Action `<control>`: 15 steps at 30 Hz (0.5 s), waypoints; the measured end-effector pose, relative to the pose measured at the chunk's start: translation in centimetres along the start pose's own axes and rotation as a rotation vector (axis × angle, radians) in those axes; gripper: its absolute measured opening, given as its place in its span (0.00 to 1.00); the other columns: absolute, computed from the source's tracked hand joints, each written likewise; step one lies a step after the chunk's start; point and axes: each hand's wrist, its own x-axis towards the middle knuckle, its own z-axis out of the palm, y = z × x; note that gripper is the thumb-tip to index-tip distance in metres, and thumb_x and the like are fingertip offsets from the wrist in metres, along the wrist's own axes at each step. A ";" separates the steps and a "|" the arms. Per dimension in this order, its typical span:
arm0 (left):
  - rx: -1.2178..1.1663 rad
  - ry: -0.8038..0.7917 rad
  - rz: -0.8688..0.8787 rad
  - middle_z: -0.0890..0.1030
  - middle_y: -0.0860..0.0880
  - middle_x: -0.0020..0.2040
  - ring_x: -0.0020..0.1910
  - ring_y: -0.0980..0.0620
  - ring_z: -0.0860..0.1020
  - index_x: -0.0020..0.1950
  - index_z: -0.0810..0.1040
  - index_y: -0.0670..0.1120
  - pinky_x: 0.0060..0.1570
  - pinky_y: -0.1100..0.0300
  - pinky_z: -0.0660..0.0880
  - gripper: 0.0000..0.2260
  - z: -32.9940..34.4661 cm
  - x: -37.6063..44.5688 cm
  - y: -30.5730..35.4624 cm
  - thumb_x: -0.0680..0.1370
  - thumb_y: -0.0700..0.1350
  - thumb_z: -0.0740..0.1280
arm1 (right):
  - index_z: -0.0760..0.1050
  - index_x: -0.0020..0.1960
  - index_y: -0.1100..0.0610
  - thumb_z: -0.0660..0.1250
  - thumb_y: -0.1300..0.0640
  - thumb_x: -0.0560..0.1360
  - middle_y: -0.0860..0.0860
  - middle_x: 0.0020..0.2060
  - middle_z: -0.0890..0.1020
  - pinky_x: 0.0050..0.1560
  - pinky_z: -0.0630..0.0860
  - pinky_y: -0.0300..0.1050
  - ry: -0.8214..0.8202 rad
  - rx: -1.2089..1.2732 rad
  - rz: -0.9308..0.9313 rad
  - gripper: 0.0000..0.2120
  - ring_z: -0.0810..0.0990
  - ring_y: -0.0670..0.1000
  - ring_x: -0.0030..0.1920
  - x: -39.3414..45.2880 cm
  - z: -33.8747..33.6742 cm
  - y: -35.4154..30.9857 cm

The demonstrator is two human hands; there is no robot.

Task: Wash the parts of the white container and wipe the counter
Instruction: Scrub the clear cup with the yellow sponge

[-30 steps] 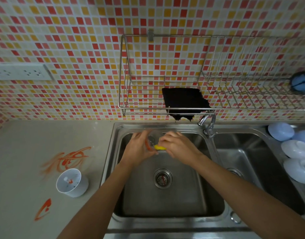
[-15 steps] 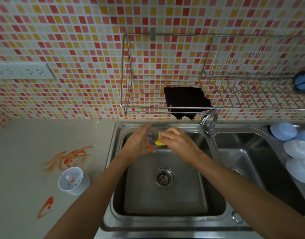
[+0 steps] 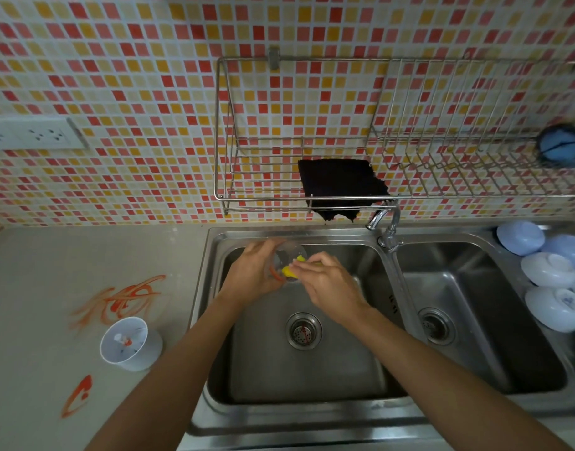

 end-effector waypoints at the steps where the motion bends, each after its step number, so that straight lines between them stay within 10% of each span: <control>1: -0.002 0.007 0.002 0.78 0.52 0.62 0.61 0.51 0.74 0.68 0.69 0.52 0.52 0.53 0.78 0.33 0.0 0.0 0.2 0.66 0.54 0.77 | 0.83 0.53 0.58 0.72 0.65 0.69 0.51 0.50 0.85 0.44 0.80 0.48 0.036 0.038 0.026 0.13 0.80 0.54 0.46 0.0 -0.1 -0.6; 6: -0.035 0.004 0.025 0.77 0.53 0.62 0.62 0.52 0.75 0.67 0.68 0.54 0.53 0.52 0.79 0.33 -0.1 -0.3 -0.2 0.66 0.52 0.78 | 0.82 0.56 0.56 0.62 0.55 0.78 0.49 0.53 0.84 0.46 0.74 0.45 0.008 0.121 0.053 0.13 0.78 0.50 0.51 -0.8 0.1 -2.9; 15: 0.011 0.024 0.016 0.78 0.55 0.60 0.60 0.53 0.74 0.66 0.68 0.54 0.49 0.53 0.79 0.31 -0.2 -0.1 0.4 0.67 0.53 0.76 | 0.84 0.52 0.58 0.76 0.70 0.61 0.50 0.50 0.85 0.47 0.76 0.46 0.009 0.008 0.055 0.20 0.81 0.53 0.50 -0.2 0.0 -2.3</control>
